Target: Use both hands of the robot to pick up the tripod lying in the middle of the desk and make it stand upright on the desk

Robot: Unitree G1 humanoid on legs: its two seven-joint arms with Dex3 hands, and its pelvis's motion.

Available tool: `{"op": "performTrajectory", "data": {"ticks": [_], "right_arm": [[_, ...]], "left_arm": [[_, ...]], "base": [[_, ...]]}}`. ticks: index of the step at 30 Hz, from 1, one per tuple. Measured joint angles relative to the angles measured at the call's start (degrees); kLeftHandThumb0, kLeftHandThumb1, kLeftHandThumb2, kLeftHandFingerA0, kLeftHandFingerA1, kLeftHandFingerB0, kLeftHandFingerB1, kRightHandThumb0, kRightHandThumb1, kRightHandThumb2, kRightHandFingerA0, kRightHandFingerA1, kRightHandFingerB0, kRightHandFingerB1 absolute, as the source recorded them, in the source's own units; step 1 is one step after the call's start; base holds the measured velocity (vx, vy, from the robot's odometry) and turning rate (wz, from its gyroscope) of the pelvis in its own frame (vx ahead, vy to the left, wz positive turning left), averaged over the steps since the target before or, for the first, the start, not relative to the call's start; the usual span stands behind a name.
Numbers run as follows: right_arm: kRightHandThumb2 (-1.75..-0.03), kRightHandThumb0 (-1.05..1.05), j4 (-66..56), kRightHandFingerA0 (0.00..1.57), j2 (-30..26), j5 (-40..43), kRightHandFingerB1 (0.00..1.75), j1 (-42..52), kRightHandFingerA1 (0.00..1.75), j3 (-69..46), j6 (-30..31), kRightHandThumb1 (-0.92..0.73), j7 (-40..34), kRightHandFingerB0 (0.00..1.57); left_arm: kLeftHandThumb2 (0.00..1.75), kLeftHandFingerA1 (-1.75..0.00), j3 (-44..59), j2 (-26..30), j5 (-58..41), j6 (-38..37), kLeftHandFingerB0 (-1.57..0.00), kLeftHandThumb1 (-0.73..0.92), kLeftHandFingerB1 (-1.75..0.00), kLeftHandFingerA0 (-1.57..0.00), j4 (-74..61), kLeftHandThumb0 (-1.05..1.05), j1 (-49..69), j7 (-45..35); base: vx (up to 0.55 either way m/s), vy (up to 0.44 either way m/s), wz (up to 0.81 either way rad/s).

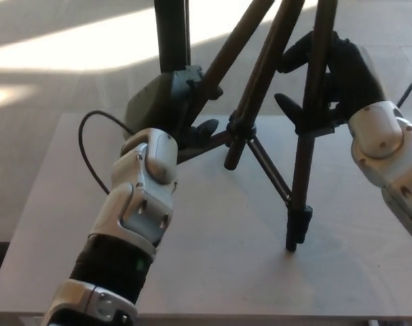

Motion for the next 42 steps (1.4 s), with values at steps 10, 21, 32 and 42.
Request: {"op": "performTrajectory", "data": {"ticks": [10,21,32,42], "right_arm": [[-1.24,-0.22,-1.1,0.94,-0.1,-7.2,1.36,-1.7,1.75,5.3,0.1,-0.46,5.1,0.81],[-1.18,-0.21,-1.1,0.85,0.9,-12.6,1.21,2.3,1.7,2.2,-1.3,-0.53,9.5,0.76],[-0.76,-0.84,-3.0,0.0,1.2,-14.1,0.0,8.1,0.0,-1.7,-2.0,-0.58,14.6,0.0],[-0.77,-1.02,-5.5,0.0,-0.9,-14.2,0.0,10.3,0.0,-1.9,4.6,-0.54,21.2,0.0]], "left_arm": [[0.85,-1.45,6.6,-4.4,-3.3,2.7,-0.61,0.62,-0.68,-0.83,-4.3,-0.22,7.5,3.3],[0.8,-1.0,4.0,-2.0,-5.1,4.3,-0.66,0.68,-0.68,-0.77,-6.3,-0.26,10.3,4.8],[0.88,-0.63,2.0,0.2,-6.7,6.6,-0.04,0.53,-0.36,-0.33,-7.5,-0.62,10.8,4.1],[0.76,0.0,-0.2,6.1,-7.9,11.2,0.0,0.6,0.0,0.0,-7.6,-0.87,10.6,-3.4]], "base": [[0.0,0.0,0.0],[0.0,0.0,0.0],[0.0,0.0,0.0],[0.0,0.0,0.0]]}}
